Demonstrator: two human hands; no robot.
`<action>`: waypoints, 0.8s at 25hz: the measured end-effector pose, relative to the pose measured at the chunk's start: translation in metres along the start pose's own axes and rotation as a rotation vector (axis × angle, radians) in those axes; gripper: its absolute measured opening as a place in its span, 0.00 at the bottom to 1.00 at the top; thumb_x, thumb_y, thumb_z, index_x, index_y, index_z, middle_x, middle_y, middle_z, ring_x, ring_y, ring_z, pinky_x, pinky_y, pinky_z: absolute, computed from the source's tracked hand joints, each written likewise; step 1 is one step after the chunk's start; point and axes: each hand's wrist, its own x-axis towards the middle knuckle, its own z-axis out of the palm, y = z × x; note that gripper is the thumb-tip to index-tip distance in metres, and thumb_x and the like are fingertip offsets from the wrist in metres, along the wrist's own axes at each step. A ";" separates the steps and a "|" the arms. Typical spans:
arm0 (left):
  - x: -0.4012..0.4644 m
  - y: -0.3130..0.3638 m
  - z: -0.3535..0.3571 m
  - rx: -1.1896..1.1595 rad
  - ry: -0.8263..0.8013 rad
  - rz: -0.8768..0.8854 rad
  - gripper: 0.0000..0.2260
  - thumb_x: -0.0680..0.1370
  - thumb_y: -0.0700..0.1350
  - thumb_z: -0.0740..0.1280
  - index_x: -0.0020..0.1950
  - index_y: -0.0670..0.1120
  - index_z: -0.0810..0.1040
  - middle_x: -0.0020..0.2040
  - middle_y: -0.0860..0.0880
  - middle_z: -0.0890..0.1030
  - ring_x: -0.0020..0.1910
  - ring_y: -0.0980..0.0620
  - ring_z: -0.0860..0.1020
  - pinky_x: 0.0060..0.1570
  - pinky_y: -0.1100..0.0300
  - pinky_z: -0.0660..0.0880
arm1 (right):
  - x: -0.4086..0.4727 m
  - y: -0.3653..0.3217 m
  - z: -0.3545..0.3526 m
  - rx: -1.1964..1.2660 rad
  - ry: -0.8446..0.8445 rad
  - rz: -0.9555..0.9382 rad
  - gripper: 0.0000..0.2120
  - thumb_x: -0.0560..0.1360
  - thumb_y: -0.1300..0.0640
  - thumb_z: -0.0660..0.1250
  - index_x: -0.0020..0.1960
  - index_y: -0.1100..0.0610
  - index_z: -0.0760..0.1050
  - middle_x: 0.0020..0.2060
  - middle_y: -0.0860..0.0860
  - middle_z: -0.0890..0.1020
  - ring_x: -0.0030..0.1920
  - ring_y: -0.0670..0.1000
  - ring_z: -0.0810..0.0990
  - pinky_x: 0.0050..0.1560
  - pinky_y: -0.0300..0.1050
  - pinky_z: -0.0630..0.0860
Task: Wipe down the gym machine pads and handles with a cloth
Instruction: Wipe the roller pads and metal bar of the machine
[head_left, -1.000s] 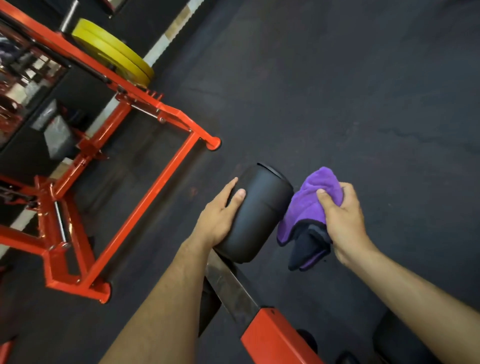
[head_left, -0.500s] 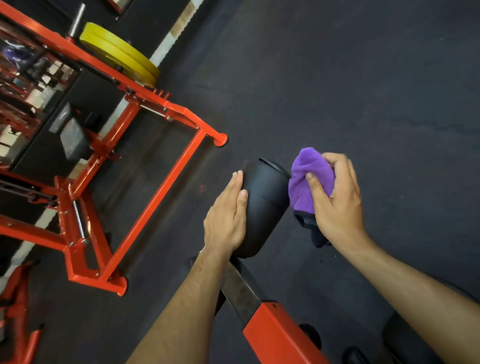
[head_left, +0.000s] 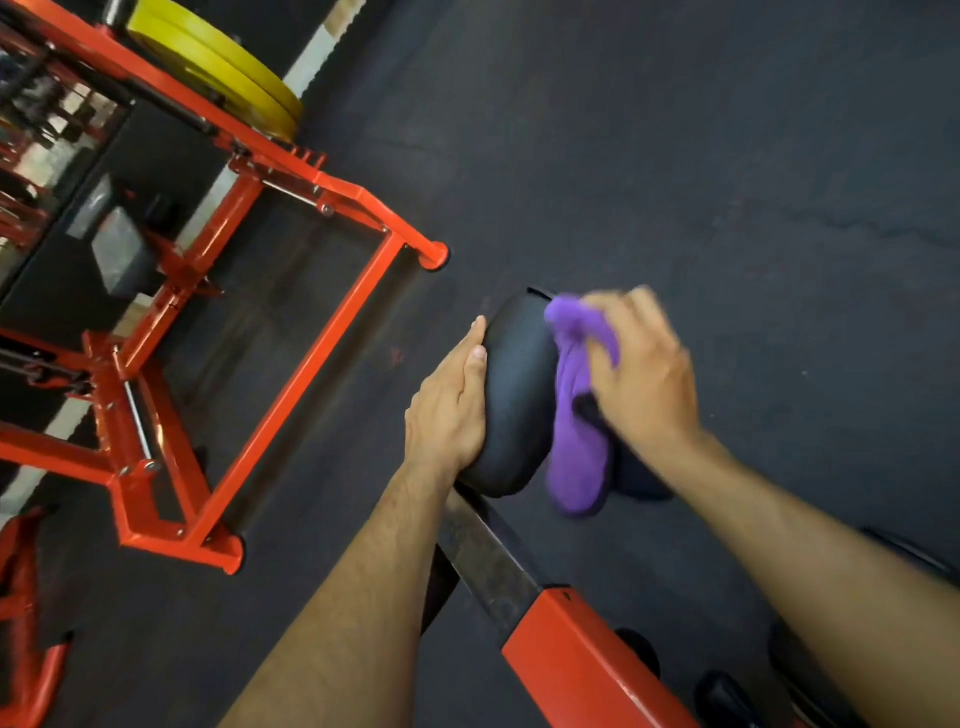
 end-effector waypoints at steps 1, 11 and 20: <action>0.003 -0.002 0.001 -0.009 0.006 0.004 0.18 0.86 0.61 0.49 0.76 0.73 0.62 0.76 0.70 0.66 0.76 0.58 0.65 0.74 0.53 0.61 | 0.012 0.000 0.001 0.021 0.070 0.101 0.15 0.75 0.60 0.62 0.60 0.50 0.76 0.52 0.52 0.74 0.47 0.60 0.78 0.44 0.58 0.78; 0.023 -0.015 -0.009 0.052 0.031 0.046 0.20 0.86 0.59 0.52 0.77 0.63 0.69 0.77 0.62 0.70 0.76 0.57 0.67 0.75 0.54 0.63 | -0.056 -0.017 -0.017 0.104 -0.317 -0.215 0.22 0.71 0.65 0.69 0.61 0.46 0.76 0.52 0.46 0.74 0.51 0.51 0.78 0.50 0.46 0.78; 0.009 0.006 0.007 0.190 -0.067 0.235 0.22 0.86 0.60 0.50 0.81 0.68 0.52 0.81 0.70 0.53 0.79 0.66 0.56 0.69 0.60 0.59 | -0.035 -0.024 0.019 0.082 0.095 0.252 0.15 0.75 0.63 0.65 0.60 0.52 0.72 0.56 0.52 0.73 0.54 0.57 0.69 0.57 0.51 0.68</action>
